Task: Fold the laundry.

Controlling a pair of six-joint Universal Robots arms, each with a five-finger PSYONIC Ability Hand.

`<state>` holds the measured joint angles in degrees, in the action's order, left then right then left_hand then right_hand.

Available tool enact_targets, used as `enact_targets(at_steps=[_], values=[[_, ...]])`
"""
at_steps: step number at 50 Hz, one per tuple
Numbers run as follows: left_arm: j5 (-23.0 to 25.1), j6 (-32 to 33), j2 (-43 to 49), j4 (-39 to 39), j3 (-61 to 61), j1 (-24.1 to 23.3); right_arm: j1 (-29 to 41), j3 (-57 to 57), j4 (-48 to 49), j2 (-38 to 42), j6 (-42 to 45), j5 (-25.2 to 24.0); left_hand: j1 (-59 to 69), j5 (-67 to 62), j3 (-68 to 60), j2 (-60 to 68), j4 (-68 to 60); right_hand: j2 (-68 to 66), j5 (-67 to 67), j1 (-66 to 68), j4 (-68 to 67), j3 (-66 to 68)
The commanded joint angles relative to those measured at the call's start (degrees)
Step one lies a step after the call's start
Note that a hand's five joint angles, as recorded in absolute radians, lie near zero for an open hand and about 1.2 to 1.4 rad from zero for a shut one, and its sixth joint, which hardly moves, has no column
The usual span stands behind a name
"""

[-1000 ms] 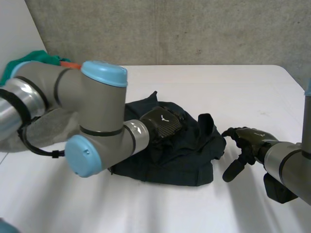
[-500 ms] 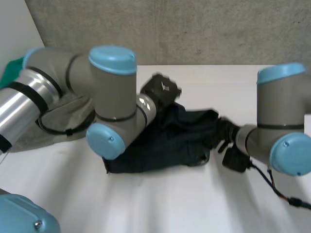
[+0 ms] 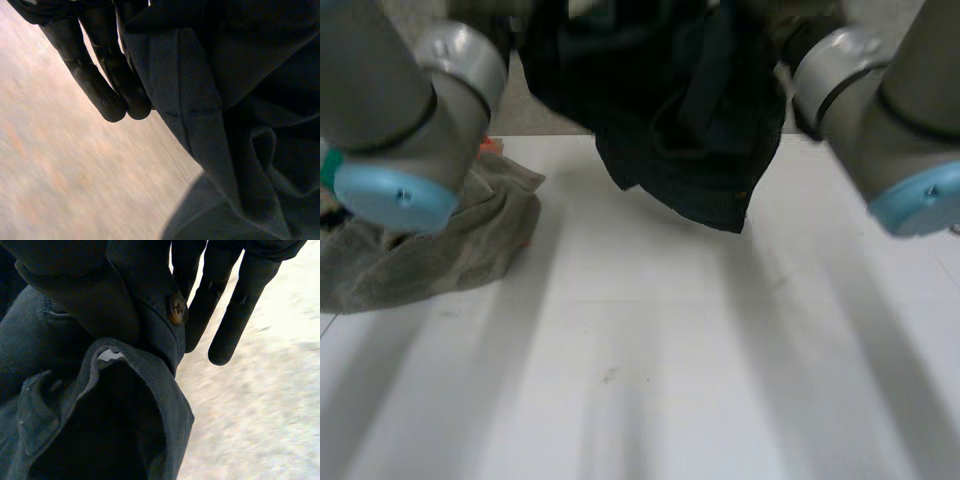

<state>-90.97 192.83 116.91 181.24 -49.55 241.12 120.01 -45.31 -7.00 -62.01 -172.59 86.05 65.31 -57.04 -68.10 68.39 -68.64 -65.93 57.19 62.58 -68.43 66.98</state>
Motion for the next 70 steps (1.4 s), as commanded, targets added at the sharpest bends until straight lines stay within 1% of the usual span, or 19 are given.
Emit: enact_targets(at_steps=[1, 7, 11, 12, 15, 16, 20, 22, 26, 31, 39, 45, 50, 57, 61, 62, 63, 64, 70], values=[[3.87, -2.81, 3.83, -0.1, -17.22, 1.55, 2.42, -15.82, -1.79, 2.68, 7.69, -3.69, 14.69, -12.96, -11.9, 11.61, -11.36, -14.07, 12.81, 17.42, -11.57, 13.02], [-0.34, -2.2, 9.56, -2.91, -21.29, 4.36, 2.77, -25.52, -1.61, 5.14, 13.94, -4.75, 9.2, -7.47, -6.41, 6.12, -5.87, -11.87, 10.62, 15.23, -9.38, 10.83], [-3.07, -1.32, 8.6, -7.65, -22.17, 5.77, 3.21, -28.34, -2.14, 4.97, 17.11, -4.93, -3.44, 5.17, 6.23, -6.52, 6.77, 3.91, -5.17, -0.55, 6.4, -4.96], [-3.16, -1.49, 7.2, -9.14, -22.6, 6.03, 3.39, -28.95, -2.31, 4.1, 17.46, -4.58, -10.62, 12.35, 13.41, -13.7, 13.95, 16.28, -17.53, -12.92, 18.77, -17.33], [-2.37, -1.67, 4.39, -10.38, -23.66, 6.12, 3.47, -29.66, -2.4, 1.99, 16.77, -3.0, -30.13, 31.86, 32.92, -33.21, 33.46, 30.33, -31.59, -26.97, 32.82, -31.38], [-1.41, -1.49, 2.2, -10.56, -24.71, 6.03, 3.56, -30.18, -2.58, -0.11, 15.89, -1.25, -41.69, 43.42, 44.48, -44.78, 45.02, 37.02, -38.28, -33.67, 39.52, -38.07], [0.96, 0.43, -2.81, -10.47, -27.69, 5.68, 4.26, -32.2, -3.72, -5.29, 11.86, 4.02, -53.56, 55.29, 56.35, -56.64, 56.89, 55.93, -57.19, -52.58, 58.43, -56.98], [1.41, 1.49, -4.67, -10.56, -29.02, 5.42, 4.7, -32.99, -4.59, -7.15, 10.27, 5.79, -55.31, 57.04, 58.1, -58.39, 58.64, 55.93, -57.19, -52.58, 58.43, -56.98], [2.2, 4.3, -8.01, -10.56, -32.53, 4.28, 4.97, -34.75, -8.02, -10.23, 5.7, 10.88, -55.31, 57.04, 58.1, -58.39, 58.64, 55.93, -57.19, -52.58, 58.43, -56.98], [1.41, 5.45, -10.74, -10.12, -36.14, 0.33, 3.74, -36.42, -15.82, -11.64, -7.53, 14.84, -55.31, 57.04, 58.1, -58.39, 58.64, 55.93, -57.19, -52.58, 58.43, -56.98], [-2.18, 5.54, -5.4, -5.83, -34.4, -6.53, 3.56, -38.53, -23.05, -8.93, -27.69, 12.39, -55.31, 57.04, 58.1, -58.39, 58.64, 55.93, -57.19, -52.58, 58.43, -56.98], [-6.58, 4.84, 3.84, -5.02, -27.01, -7.06, 5.49, -38.89, -18.5, -5.23, -29.91, 12.91, -55.31, 57.04, 58.1, -58.39, 58.64, 55.93, -57.19, -52.58, 58.43, -56.98], [-12.81, 3.78, 9.99, -6.43, -20.6, -6.54, 8.21, -38.45, -11.12, -0.93, -28.77, 16.15, -55.31, 57.04, 58.1, -58.39, 58.64, 55.93, -57.19, -52.58, 58.43, -56.98], [-11.78, 3.69, 14.04, -6.96, -17.42, -5.31, 11.47, -36.78, -6.01, 3.56, -26.04, 22.14, -43.02, 44.75, 45.81, -46.1, 46.35, 55.93, -57.19, -52.58, 58.43, -56.98], [-10.72, 3.69, 14.75, -7.57, -17.16, -5.13, 12.79, -35.9, -3.11, 5.23, -24.46, 25.13, -14.3, 16.03, 17.09, -17.39, 17.63, 27.27, -28.52, -23.91, 29.76, -28.31], [-10.72, 3.61, 14.4, -7.49, -17.16, -5.04, 12.97, -35.81, -1.8, 5.49, -23.85, 25.31, 7.09, -5.36, -4.3, 4.01, -3.76, 4.35, -5.61, -1.0, 6.85, -5.4], [-10.89, 3.52, 13.87, -7.48, -17.25, -4.96, 12.97, -35.72, -1.18, 5.41, -23.5, 25.31, 14.61, -12.88, -11.83, 11.53, -11.28, -9.03, 7.77, 12.39, -6.54, 7.98], [-11.07, 3.52, 13.26, -7.57, -17.33, -4.87, 12.97, -35.64, -0.65, 5.32, -23.06, 25.13, 14.69, -12.96, -11.9, 11.61, -11.36, -14.02, 12.76, 17.37, -11.52, 12.97], [-10.28, 1.59, 0.55, -8.97, -18.47, -3.38, 9.81, -35.02, 1.2, -1.69, -17.17, 22.94, 14.69, -12.96, -11.9, 11.61, -11.36, -14.07, 12.81, 17.42, -11.57, 13.02]])
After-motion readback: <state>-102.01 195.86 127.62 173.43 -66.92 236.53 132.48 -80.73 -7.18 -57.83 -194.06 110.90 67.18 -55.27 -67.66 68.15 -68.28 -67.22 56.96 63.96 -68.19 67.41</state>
